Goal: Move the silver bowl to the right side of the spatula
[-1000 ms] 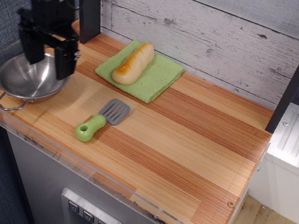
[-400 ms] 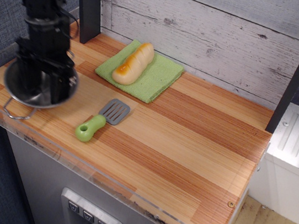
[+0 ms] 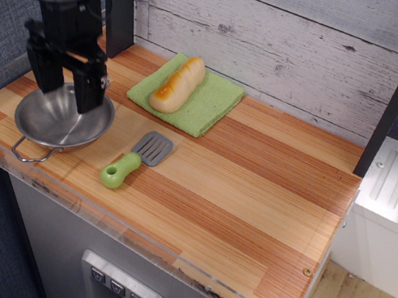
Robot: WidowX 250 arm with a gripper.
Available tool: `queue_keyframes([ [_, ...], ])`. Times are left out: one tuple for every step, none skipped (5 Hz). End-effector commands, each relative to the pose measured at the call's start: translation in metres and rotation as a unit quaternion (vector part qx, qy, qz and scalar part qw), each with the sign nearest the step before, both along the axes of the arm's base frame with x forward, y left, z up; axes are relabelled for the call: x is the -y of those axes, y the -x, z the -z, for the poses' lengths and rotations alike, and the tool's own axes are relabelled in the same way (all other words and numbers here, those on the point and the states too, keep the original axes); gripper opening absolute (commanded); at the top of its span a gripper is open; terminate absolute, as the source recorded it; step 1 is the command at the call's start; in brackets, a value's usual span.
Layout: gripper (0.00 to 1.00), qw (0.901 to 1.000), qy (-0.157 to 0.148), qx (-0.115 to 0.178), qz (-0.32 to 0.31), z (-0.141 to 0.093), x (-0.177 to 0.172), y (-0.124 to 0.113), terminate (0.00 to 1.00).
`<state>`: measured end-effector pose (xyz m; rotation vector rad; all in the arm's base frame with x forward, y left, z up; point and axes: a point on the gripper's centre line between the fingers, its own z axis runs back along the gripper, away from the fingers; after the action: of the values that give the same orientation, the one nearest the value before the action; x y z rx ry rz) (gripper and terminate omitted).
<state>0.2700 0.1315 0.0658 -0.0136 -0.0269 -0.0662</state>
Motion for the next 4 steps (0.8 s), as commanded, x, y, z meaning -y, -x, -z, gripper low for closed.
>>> queue_keyframes([
  [1.0, 0.9996, -0.004, 0.011, 0.025, -0.005, 0.019, -0.002, 0.0],
  [1.0, 0.9992, -0.002, -0.01, 0.038, 0.01, 0.028, -0.003, 0.0],
  [1.0, 0.9988, -0.007, -0.023, 0.044, 0.021, 0.03, -0.004, 0.0],
  [1.0, 0.9988, -0.009, -0.036, 0.033, 0.031, 0.023, -0.006, 0.0],
])
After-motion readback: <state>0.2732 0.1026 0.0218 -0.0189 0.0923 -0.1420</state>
